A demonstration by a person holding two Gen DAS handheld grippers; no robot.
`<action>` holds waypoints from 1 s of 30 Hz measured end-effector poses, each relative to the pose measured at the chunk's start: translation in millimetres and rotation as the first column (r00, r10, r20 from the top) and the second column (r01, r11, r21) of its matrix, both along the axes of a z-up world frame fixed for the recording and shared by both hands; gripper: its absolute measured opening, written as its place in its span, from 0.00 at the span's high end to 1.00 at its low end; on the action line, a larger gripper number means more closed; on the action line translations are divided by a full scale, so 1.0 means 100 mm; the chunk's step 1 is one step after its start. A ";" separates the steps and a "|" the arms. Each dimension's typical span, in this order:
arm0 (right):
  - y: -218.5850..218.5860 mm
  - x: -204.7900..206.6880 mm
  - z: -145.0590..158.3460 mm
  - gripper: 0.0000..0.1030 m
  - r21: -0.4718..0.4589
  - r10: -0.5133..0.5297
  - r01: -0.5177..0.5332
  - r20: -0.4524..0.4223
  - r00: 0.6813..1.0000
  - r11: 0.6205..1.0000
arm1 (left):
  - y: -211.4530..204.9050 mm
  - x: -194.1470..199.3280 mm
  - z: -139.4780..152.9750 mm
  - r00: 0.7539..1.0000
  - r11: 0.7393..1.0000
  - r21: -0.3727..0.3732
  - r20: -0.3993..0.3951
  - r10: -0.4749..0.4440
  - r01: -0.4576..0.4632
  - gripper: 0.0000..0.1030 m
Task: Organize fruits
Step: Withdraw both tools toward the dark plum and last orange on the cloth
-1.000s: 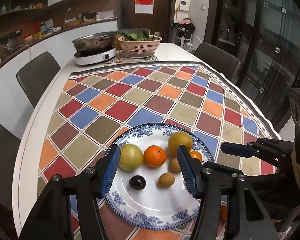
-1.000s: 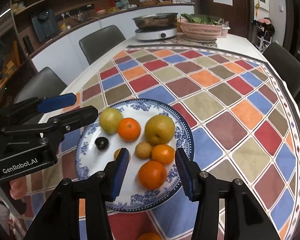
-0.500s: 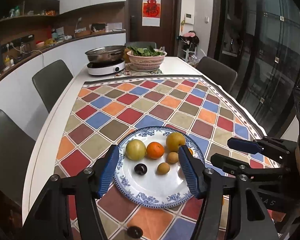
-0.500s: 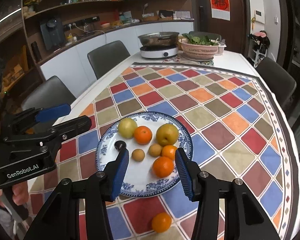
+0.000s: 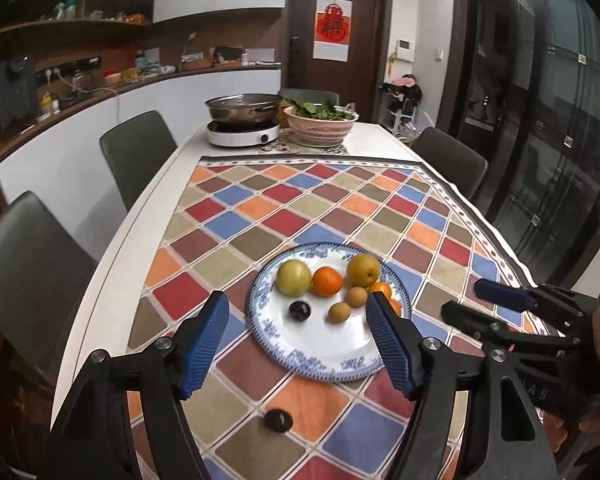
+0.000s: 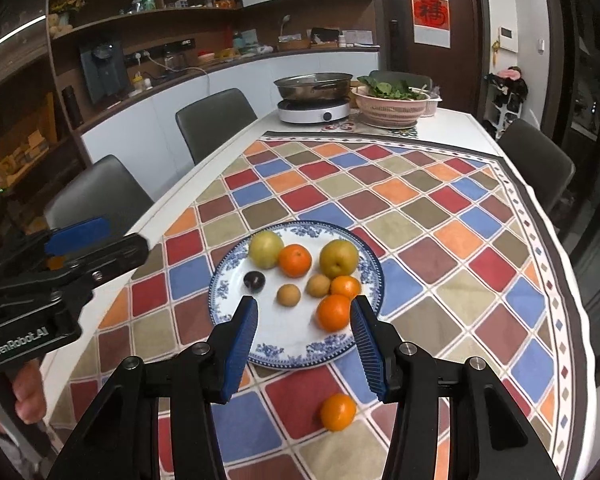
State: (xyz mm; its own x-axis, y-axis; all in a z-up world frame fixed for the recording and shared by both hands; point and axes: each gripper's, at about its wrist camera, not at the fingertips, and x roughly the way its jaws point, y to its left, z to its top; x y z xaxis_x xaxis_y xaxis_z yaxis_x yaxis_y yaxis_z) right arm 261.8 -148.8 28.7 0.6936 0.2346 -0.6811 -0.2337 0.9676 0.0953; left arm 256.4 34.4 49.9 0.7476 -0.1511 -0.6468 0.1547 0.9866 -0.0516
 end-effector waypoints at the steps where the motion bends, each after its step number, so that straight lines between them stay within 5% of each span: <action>1: 0.00 -0.02 0.00 0.52 -0.009 -0.009 0.009 0.001 1.000 1.000 | 0.01 -0.02 -0.02 1.000 1.000 0.003 -0.007 0.009 -0.009 0.31; 16: 0.02 -0.15 -0.26 0.52 -0.035 -0.089 0.086 -0.083 0.993 0.996 | 0.23 -0.22 -0.38 0.989 0.994 0.016 -0.102 0.109 -0.108 0.30; 30: -0.08 -0.18 -0.78 0.52 -0.047 -0.153 0.146 -0.205 0.967 0.988 | 0.18 -0.27 -0.91 0.972 0.995 0.040 -0.210 0.102 -0.096 0.30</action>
